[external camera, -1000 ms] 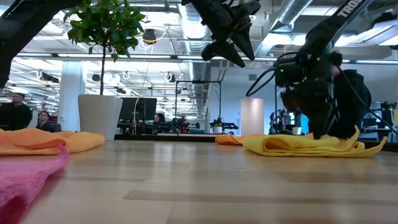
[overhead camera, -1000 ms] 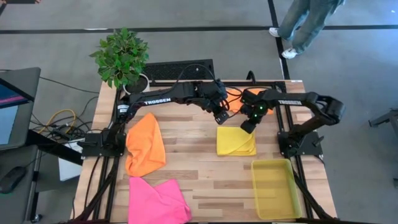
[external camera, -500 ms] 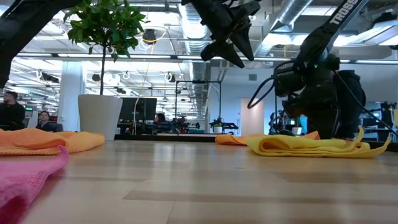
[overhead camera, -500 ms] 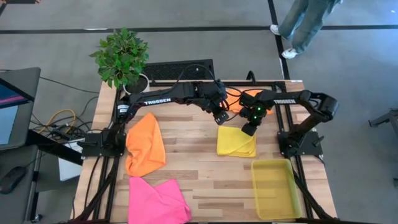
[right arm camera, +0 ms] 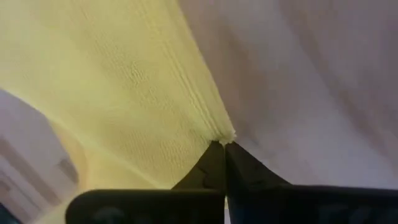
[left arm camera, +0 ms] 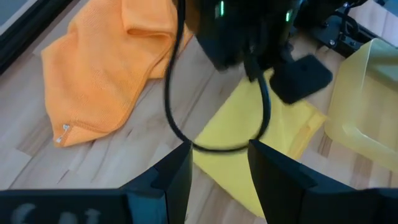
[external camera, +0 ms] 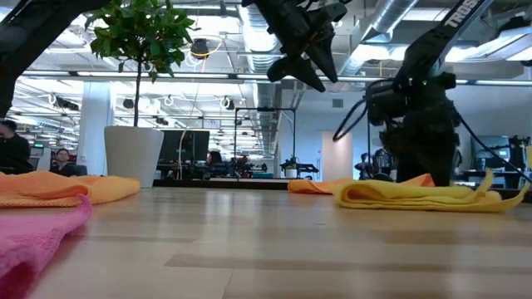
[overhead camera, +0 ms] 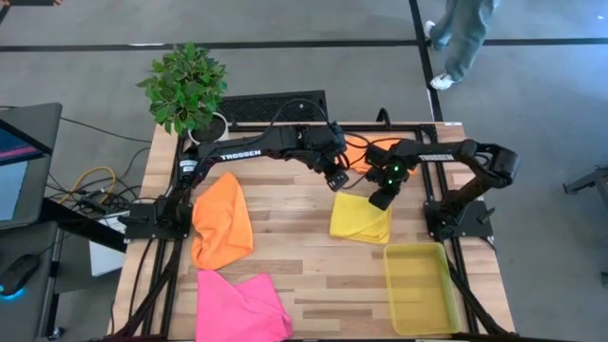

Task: Fold microfiber towels
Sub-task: Put the folded yellow cloth into the yellow bin

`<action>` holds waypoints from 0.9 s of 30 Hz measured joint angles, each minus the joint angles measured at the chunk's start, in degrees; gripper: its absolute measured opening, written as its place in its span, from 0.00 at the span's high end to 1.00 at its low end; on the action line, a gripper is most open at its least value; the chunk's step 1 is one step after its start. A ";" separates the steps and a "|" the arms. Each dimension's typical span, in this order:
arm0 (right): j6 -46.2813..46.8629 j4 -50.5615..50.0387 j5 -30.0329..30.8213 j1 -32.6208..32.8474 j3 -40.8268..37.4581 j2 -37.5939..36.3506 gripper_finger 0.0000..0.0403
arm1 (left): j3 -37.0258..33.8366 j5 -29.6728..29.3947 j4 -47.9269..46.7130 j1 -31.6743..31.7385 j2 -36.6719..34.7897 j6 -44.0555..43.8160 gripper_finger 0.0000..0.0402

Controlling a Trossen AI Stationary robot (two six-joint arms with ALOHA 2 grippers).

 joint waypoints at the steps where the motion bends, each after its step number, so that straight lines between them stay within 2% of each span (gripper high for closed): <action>1: 0.81 -1.05 0.25 0.07 -0.01 -0.80 0.96 | 0.02 0.00 -0.34 -0.04 0.00 0.00 0.63; 8: 8.00 -6.27 0.58 2.19 -0.11 -6.86 0.98 | -0.02 -0.48 -1.48 -0.34 -1.00 0.91 0.63; 20: 27.15 -16.08 0.27 8.20 -0.02 -19.93 0.99 | 0.00 -2.19 -3.63 -0.31 -6.24 10.75 0.63; 27: 36.72 -18.80 -2.50 12.19 -0.02 -26.97 0.99 | 0.00 -2.25 -4.78 -0.32 -6.60 14.29 0.63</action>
